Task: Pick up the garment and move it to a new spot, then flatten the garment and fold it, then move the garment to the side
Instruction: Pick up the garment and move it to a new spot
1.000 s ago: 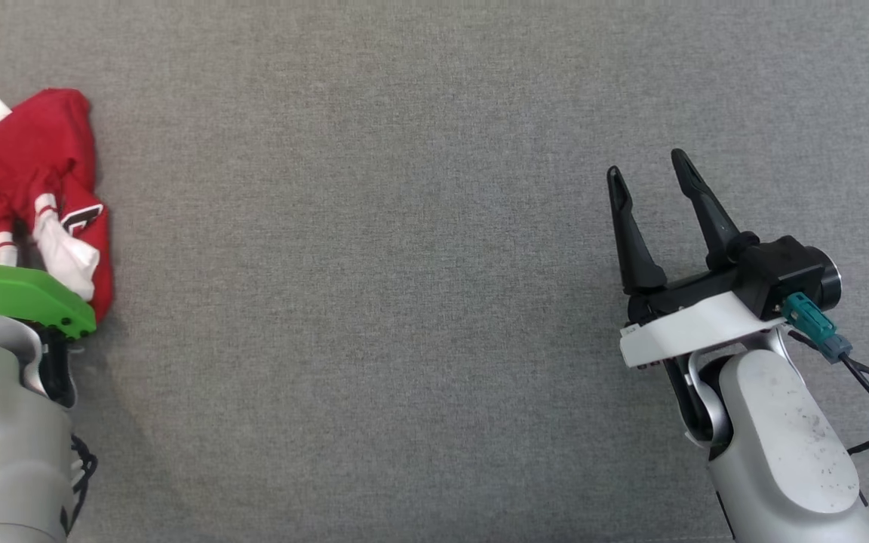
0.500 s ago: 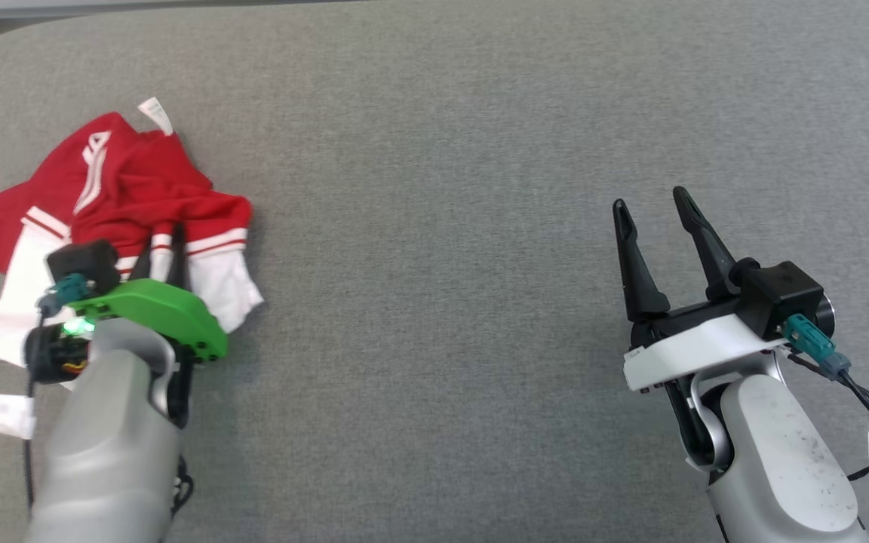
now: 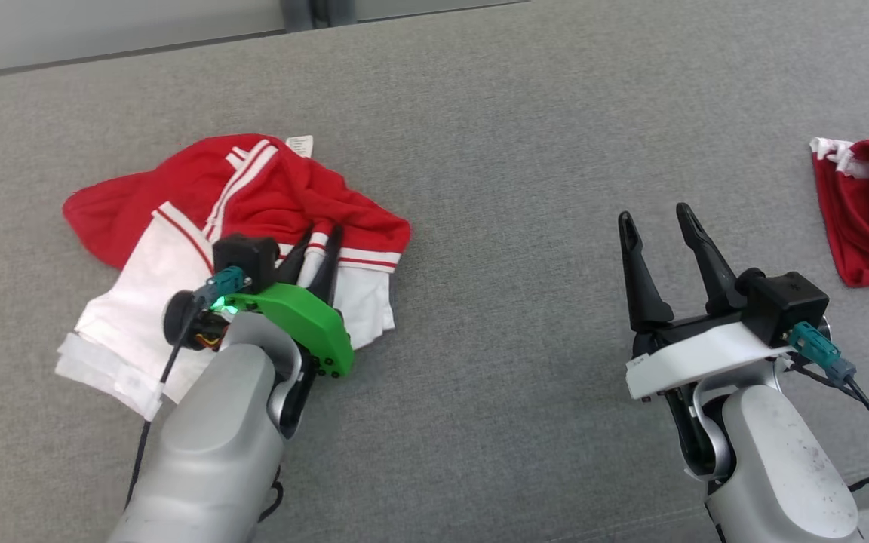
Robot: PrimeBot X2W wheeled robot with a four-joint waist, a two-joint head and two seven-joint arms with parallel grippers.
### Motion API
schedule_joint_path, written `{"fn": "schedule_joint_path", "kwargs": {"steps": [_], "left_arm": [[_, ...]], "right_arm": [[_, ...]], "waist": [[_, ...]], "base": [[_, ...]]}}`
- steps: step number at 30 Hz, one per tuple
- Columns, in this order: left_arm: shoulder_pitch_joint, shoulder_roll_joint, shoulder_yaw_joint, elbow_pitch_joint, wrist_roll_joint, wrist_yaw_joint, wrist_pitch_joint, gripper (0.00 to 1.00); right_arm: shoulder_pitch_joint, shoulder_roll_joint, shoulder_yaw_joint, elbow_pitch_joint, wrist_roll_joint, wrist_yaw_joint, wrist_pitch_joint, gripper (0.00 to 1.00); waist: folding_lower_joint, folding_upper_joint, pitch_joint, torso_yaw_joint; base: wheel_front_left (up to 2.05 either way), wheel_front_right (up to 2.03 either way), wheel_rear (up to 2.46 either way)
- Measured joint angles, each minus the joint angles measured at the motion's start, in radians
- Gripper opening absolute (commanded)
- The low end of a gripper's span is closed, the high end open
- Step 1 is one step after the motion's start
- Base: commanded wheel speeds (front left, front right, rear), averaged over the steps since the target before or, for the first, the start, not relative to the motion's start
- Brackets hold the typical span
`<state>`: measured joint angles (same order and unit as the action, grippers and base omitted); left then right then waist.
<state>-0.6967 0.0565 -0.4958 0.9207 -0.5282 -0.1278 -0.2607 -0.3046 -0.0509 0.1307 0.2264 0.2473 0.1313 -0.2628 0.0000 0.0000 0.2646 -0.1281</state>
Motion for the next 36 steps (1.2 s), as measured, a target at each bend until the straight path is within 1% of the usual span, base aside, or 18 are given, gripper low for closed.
{"fn": "schedule_joint_path", "kwargs": {"steps": [3, 7, 9, 12, 14, 15, 16, 19, 21, 23, 28, 36], "left_arm": [[0.0, -0.005, -0.083, -0.018, -0.03, 0.0, 0.004, 0.0], [0.001, -0.008, -0.199, -0.079, -0.108, -0.001, 0.006, 0.0], [0.002, -0.008, -0.24, -0.098, -0.136, -0.001, 0.006, 0.0], [0.002, -0.009, -0.295, -0.107, -0.169, 0.021, 0.004, 0.0], [-0.001, -0.009, -0.312, -0.106, -0.178, 0.054, 0.003, 0.0], [-0.002, -0.009, -0.314, -0.104, -0.178, 0.065, 0.003, 0.52], [-0.002, -0.009, -0.314, -0.101, -0.179, 0.078, 0.003, 1.0], [-0.001, -0.009, -0.272, -0.124, -0.159, 0.124, -0.001, 1.0], [0.018, -0.008, -0.212, -0.149, -0.134, 0.15, -0.002, 1.0], [0.055, 0.004, -0.16, -0.176, -0.095, 0.164, -0.002, 1.0], [0.164, 0.037, -0.015, -0.264, -0.01, 0.187, -0.002, 1.0], [0.348, 0.038, 0.196, -0.409, 0.121, 0.194, -0.003, 1.0]], "right_arm": [[0.005, 0.0, 0.005, 0.001, 0.007, 0.0, 0.0, 1.0], [0.007, 0.0, 0.007, 0.002, 0.016, 0.0, 0.0, 1.0], [0.01, 0.0, 0.008, 0.003, 0.017, 0.0, 0.0, 1.0], [0.015, 0.0, 0.013, 0.005, 0.024, 0.0, 0.0, 1.0], [0.018, 0.0, 0.016, 0.005, 0.024, 0.0, 0.0, 1.0], [0.02, 0.0, 0.015, 0.005, 0.024, 0.0, 0.0, 1.0], [0.024, 0.0, 0.014, 0.005, 0.024, 0.0, 0.0, 1.0], [0.036, -0.001, 0.002, 0.004, 0.024, 0.0, 0.0, 1.0], [0.038, 0.0, 0.0, 0.007, 0.025, 0.0, 0.0, 1.0], [0.041, 0.0, -0.007, 0.007, 0.025, 0.0, 0.0, 1.0], [0.056, 0.0, -0.019, 0.016, 0.019, 0.0, 0.0, 1.0], [0.078, 0.0, -0.021, 0.031, 0.009, 0.0, 0.0, 1.0]], "waist": [[0.0, 0.0, -0.005, -0.036], [0.0, 0.0, -0.01, -0.085], [0.0, 0.0, -0.013, -0.107], [0.0, 0.0, -0.018, -0.137], [0.0, 0.0, -0.023, -0.154], [0.0, 0.0, -0.025, -0.16], [0.0, 0.0, -0.028, -0.164], [0.0, 0.0, -0.037, -0.162], [0.0, 0.0, -0.041, -0.151], [0.0, 0.0, -0.045, -0.137], [0.0, 0.0, -0.059, -0.093], [0.0, 0.0, -0.092, -0.018]], "base": [[0.0, 0.0, 0.0], [0.0, 0.0, 0.0], [0.0, 0.0, 0.0], [0.0, 0.0, 0.0], [0.0, 0.0, 0.0], [0.0, 0.0, 0.0], [0.0, 0.0, 0.0], [0.0, 0.0, 0.0], [0.0, 0.0, 0.0], [0.0, 0.0, 0.0], [0.0, 0.0, 0.0], [0.0, 0.0, 0.0]]}}
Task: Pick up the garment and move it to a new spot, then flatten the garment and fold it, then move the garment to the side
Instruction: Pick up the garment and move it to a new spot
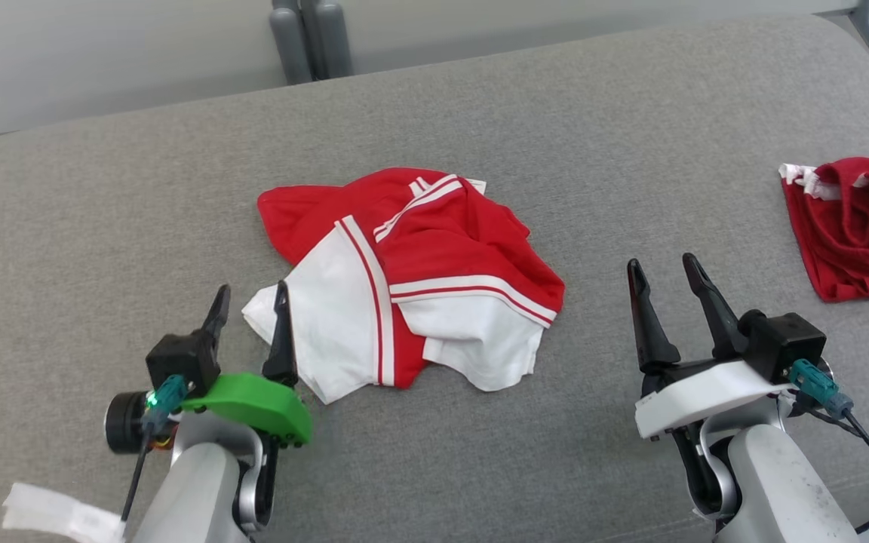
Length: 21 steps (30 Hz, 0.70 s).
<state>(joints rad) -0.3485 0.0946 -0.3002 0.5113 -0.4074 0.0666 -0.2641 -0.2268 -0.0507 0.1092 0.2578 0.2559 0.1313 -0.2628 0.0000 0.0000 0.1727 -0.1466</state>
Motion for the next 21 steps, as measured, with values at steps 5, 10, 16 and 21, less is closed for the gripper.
{"fn": "schedule_joint_path", "kwargs": {"steps": [5, 10, 16, 21], "left_arm": [[0.103, -0.015, 0.098, -0.088, 0.097, -0.006, 0.0, 1.0], [0.193, -0.03, 0.179, -0.145, 0.144, -0.02, 0.0, 1.0], [0.285, -0.042, 0.246, -0.193, 0.171, -0.039, 0.0, 1.0], [0.319, -0.043, 0.256, -0.209, 0.166, -0.049, 0.0, 1.0]], "right_arm": [[0.024, 0.001, -0.009, 0.006, -0.006, 0.0, 0.0, 1.0], [0.049, 0.001, -0.007, 0.022, -0.018, 0.0, 0.0, 1.0], [0.081, 0.001, -0.001, 0.046, -0.024, 0.0, 0.0, 1.0], [0.09, 0.001, 0.004, 0.054, -0.025, 0.0, 0.0, 1.0]], "waist": [[0.0, 0.0, -0.026, 0.043], [0.0, 0.0, -0.059, 0.071], [0.0, 0.0, -0.098, 0.095], [0.0, 0.0, -0.113, 0.113]], "base": [[0.0, 0.0, 0.0], [0.0, 0.0, 0.0], [0.0, 0.0, 0.0], [0.0, 0.0, 0.0]]}}
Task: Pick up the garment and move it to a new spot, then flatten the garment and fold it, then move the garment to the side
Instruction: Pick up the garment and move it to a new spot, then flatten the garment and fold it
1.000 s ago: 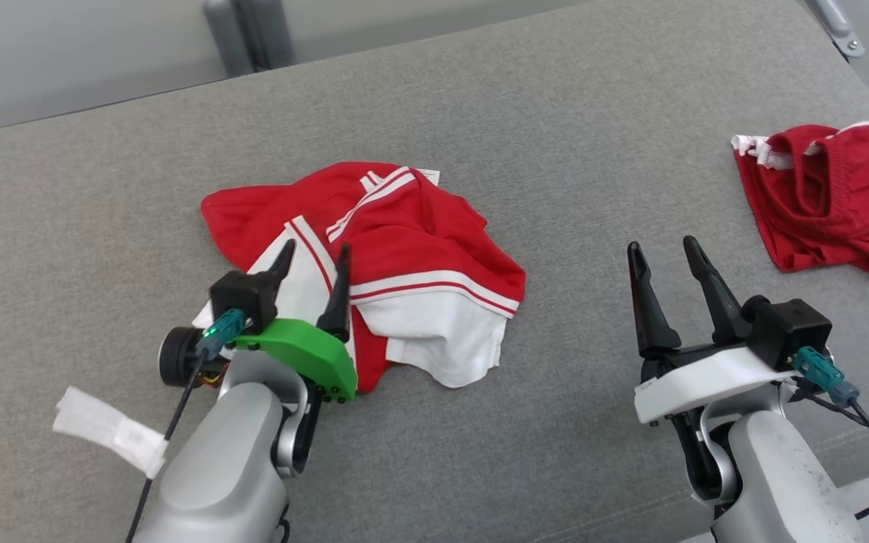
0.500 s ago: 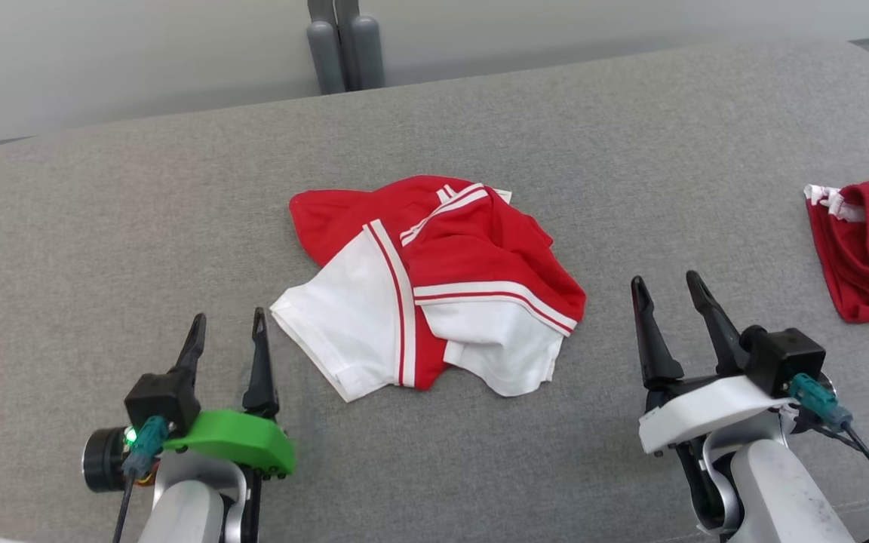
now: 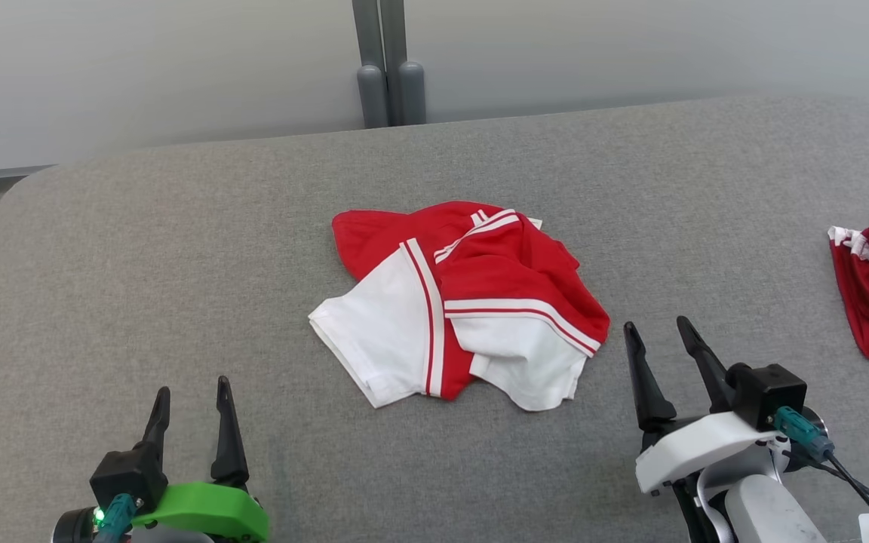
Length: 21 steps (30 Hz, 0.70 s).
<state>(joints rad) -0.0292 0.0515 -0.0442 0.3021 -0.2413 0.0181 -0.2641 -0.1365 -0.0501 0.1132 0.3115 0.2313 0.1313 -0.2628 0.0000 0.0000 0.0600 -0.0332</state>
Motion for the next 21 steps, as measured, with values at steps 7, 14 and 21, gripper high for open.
{"fn": "schedule_joint_path", "kwargs": {"steps": [7, 14, 21], "left_arm": [[-0.001, -0.001, -0.032, 0.0, -0.019, 0.006, 0.0, 1.0], [-0.006, -0.002, -0.057, -0.001, -0.022, 0.01, 0.0, 1.0], [-0.029, -0.002, -0.08, -0.008, -0.027, 0.015, 0.0, 1.0]], "right_arm": [[0.001, 0.0, 0.025, 0.035, -0.007, 0.0, 0.0, 1.0], [-0.001, 0.001, 0.082, 0.163, -0.033, 0.0, 0.0, 1.0], [-0.048, 0.001, 0.114, 0.246, -0.017, 0.0, 0.0, 1.0]], "waist": [[0.0, 0.0, 0.008, 0.018], [0.0, 0.0, 0.031, 0.036], [0.0, 0.0, 0.06, 0.062]], "base": [[0.0, 0.0, 0.0], [0.0, 0.0, 0.0], [0.0, 0.0, 0.0]]}}
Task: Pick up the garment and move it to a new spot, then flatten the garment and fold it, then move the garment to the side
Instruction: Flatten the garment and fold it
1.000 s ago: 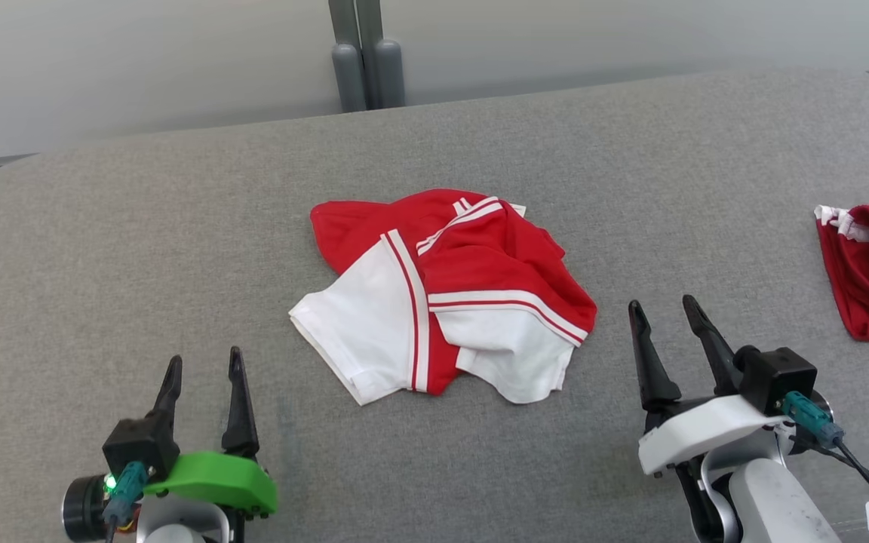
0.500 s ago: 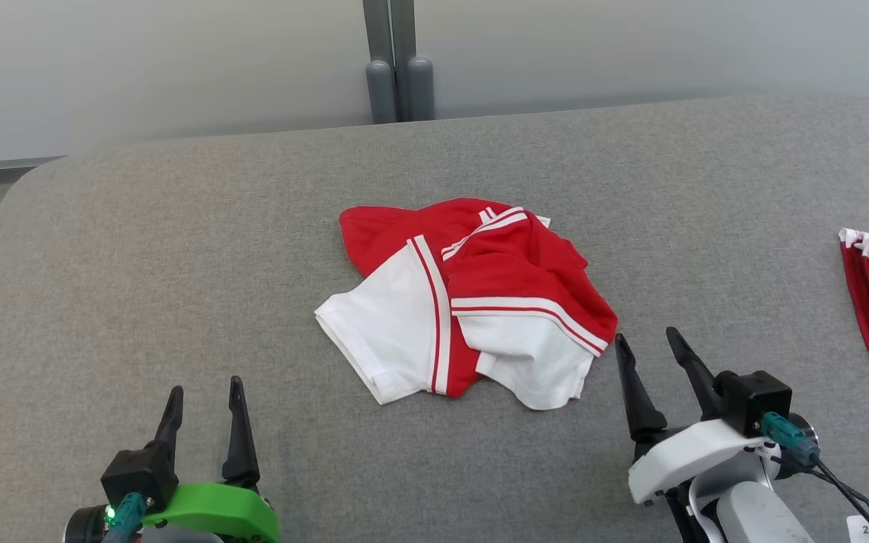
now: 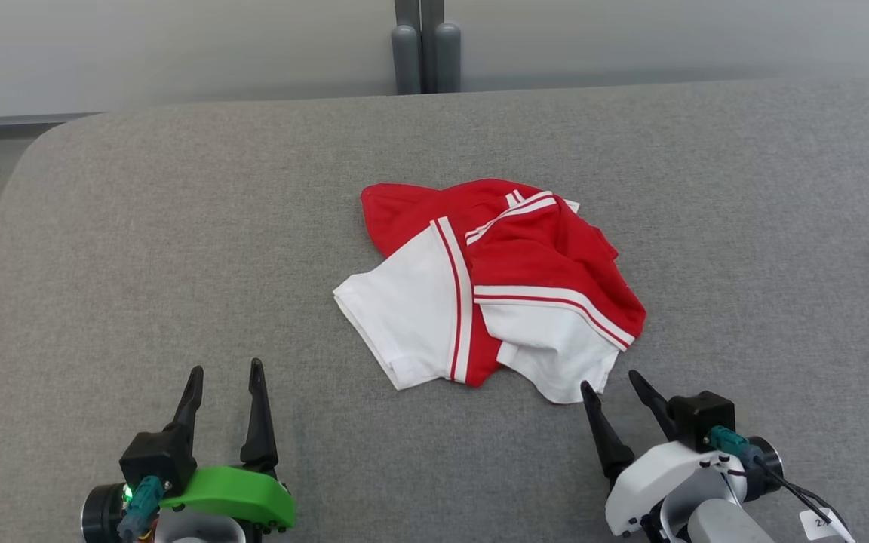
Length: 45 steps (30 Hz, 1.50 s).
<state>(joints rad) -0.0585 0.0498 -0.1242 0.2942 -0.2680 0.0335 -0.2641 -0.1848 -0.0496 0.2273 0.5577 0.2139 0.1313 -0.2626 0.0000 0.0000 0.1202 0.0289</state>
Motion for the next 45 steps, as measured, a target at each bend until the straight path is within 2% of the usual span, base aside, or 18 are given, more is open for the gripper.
{"fn": "schedule_joint_path", "kwargs": {"steps": [10, 12, 16, 17, 21, 24, 32, 36, 39, 45], "left_arm": [[-0.013, 0.0, -0.009, -0.009, -0.013, 0.012, 0.0, 1.0], [-0.014, 0.0, -0.007, -0.01, -0.021, 0.014, 0.0, 1.0], [-0.014, 0.0, -0.005, -0.01, -0.024, 0.016, 0.0, 1.0], [-0.015, 0.0, -0.005, -0.01, -0.026, 0.017, 0.0, 1.0], [-0.015, 0.0, -0.003, -0.009, -0.03, 0.02, 0.0, 1.0], [-0.015, 0.0, 0.002, -0.008, -0.031, 0.021, 0.0, 1.0], [-0.017, 0.0, -0.001, -0.006, -0.034, 0.019, 0.0, 1.0], [-0.017, 0.0, -0.001, 0.002, -0.034, 0.018, 0.0, 1.0], [-0.017, 0.0, -0.002, 0.007, -0.035, 0.015, 0.0, 1.0], [-0.016, 0.0, -0.012, 0.011, -0.044, 0.011, 0.0, 1.0]], "right_arm": [[-0.044, 0.0, -0.026, 0.1, 0.027, 0.0, -0.001, 1.0], [-0.051, 0.0, -0.026, 0.114, 0.026, 0.0, -0.003, 0.76], [-0.066, -0.001, -0.024, 0.139, 0.03, 0.0, -0.003, 0.05], [-0.067, -0.001, -0.025, 0.144, 0.032, 0.0, -0.003, 0.0], [-0.068, 0.004, -0.05, 0.132, 0.035, 0.001, -0.003, 0.0], [-0.066, 0.0, -0.074, 0.077, 0.038, 0.0, -0.001, 0.0], [-0.118, 0.0, -0.064, -0.283, 0.12, 0.0, 0.0, 0.0], [-0.196, -0.002, -0.086, -0.384, 0.136, 0.0, 0.0, 0.0], [-0.265, -0.038, -0.122, -0.426, 0.136, 0.0, 0.0, 0.0], [-0.384, -0.131, -0.157, -0.418, 0.13, 0.0, 0.0, 0.0]], "waist": [[0.0, 0.0, 0.027, 0.039], [0.0, 0.0, 0.028, 0.043], [-0.0001, 0.0, 0.031, 0.045], [0.0, 0.0, 0.032, 0.045], [0.0, 0.0, 0.031, 0.043], [0.0, 0.0, 0.027, 0.037], [0.0, 0.0, 0.006, 0.013], [0.0, 0.0, -0.007, 0.005], [0.0, 0.0, -0.016, 0.005], [0.0, 0.0, -0.019, 0.018]], "base": [[0.0, 0.0, 0.0], [0.0, 0.0, 0.0], [0.0, 0.0, 0.0], [0.0, 0.0, 0.0], [0.0, 0.0, 0.0], [0.0, 0.0, 0.0], [0.0, 0.0, 0.0], [0.0, 0.0, 0.0], [0.0, 0.0, 0.0], [0.0, 0.0, 0.0]]}}
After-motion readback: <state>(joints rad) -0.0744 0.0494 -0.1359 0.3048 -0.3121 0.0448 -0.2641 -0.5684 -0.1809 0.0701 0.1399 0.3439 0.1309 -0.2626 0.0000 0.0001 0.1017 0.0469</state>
